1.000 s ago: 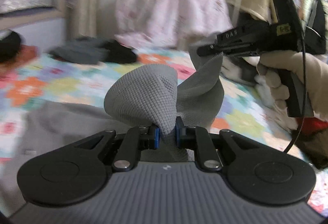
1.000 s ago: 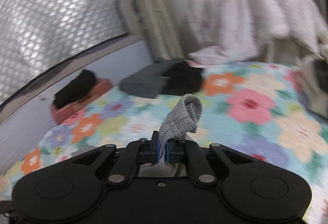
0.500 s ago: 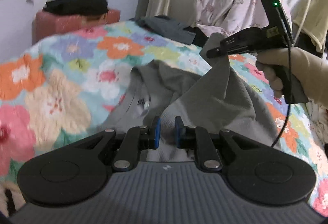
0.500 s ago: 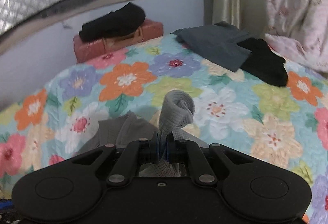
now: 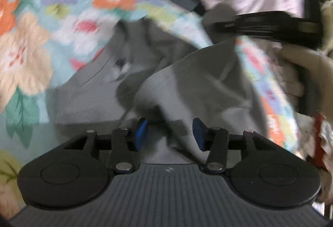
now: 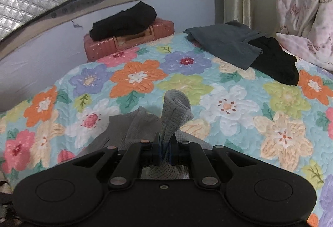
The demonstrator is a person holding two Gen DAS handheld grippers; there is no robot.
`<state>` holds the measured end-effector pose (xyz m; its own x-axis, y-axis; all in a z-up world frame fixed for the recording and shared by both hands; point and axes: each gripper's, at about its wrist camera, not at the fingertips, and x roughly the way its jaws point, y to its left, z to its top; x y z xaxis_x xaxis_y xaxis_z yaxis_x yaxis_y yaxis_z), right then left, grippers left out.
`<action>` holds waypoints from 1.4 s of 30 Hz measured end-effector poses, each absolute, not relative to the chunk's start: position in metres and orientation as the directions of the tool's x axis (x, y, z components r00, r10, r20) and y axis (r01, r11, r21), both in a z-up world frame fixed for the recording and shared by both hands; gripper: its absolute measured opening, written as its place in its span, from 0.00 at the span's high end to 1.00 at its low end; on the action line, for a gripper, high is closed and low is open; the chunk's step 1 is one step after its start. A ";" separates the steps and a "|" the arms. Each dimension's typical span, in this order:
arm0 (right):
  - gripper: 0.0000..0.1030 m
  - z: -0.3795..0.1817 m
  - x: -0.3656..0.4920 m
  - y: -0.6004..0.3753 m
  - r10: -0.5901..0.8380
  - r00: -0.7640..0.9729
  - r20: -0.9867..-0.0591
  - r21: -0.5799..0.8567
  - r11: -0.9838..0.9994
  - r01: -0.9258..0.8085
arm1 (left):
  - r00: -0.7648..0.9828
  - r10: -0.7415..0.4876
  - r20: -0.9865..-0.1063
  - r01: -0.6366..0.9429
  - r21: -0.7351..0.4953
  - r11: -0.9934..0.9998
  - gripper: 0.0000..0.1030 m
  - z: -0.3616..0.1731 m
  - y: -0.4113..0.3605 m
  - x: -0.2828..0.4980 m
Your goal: Fold clothes
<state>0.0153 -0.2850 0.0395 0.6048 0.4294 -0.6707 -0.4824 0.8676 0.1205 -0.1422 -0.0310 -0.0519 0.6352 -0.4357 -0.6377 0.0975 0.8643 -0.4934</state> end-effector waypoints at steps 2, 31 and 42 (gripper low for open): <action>0.91 0.039 0.012 -0.289 0.443 0.600 -0.666 0.133 0.862 -0.489 | 0.661 -0.478 -0.578 0.124 -0.545 0.829 0.69 -0.054 -0.031 -0.137; 0.91 0.039 0.024 -0.275 0.451 0.623 -0.639 0.126 0.860 -0.494 | 0.769 -0.356 -0.531 0.116 -0.432 0.895 0.92 -0.068 -0.050 -0.137; 0.91 0.059 0.035 -0.269 0.485 0.627 -0.610 0.146 0.846 -0.512 | 0.954 -0.147 -0.260 0.137 -0.056 0.989 0.97 0.002 -0.058 -0.226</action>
